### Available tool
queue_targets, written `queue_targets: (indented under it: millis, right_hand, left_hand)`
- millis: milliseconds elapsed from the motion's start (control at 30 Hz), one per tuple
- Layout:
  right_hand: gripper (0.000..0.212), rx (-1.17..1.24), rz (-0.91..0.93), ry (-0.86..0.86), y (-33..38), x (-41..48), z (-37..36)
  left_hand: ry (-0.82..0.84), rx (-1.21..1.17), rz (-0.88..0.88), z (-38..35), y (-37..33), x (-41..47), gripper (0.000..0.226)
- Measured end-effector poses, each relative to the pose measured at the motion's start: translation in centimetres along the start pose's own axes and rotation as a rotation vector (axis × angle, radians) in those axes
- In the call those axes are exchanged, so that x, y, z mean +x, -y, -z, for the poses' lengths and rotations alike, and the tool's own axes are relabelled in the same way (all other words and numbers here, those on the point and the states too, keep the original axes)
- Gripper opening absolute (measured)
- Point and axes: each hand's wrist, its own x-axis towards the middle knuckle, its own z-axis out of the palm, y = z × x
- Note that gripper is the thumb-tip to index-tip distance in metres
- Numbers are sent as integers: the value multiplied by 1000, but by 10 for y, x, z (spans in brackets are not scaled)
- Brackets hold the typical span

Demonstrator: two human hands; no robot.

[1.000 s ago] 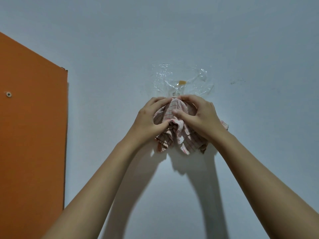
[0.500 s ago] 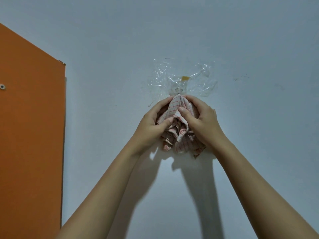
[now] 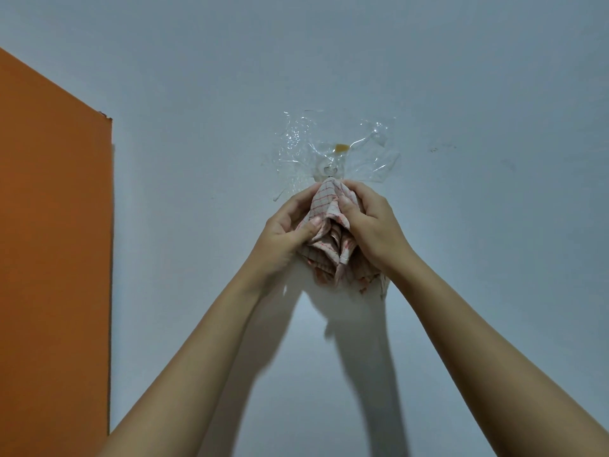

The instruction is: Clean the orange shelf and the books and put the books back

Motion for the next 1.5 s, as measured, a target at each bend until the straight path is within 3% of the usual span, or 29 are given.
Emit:
queue_targets:
  millis: [67,300,533,700,833,1000,1500]
  right_hand:
    - [29,28,-3,27,-1,-2,4]
    - [46,-14,14,-18,-7,-13,-2]
    - [34,-30,12,-48,-4,-18,-2]
    - [43,-145,44,-137,-11,-26,-3]
    - [37,-218,37,-149,-7,-32,7]
    - [26,-251,-15,-142,3,-33,16]
    - [35,-465,-105,33,48,-37,61]
  left_hand:
    - [21,27,-4,2,-4,0,48]
    - [-25,251,-74,-3,-5,1,45]
    - [-29,344,-67,-3,-7,2,44]
    - [-191,597,-155,-1,-7,-3,41]
    - [-263,779,-213,-7,-14,-7,37]
    - [-270,882,-144,-14,-27,-8,37]
    - [-293,1100,-6,-59,-76,-15,38]
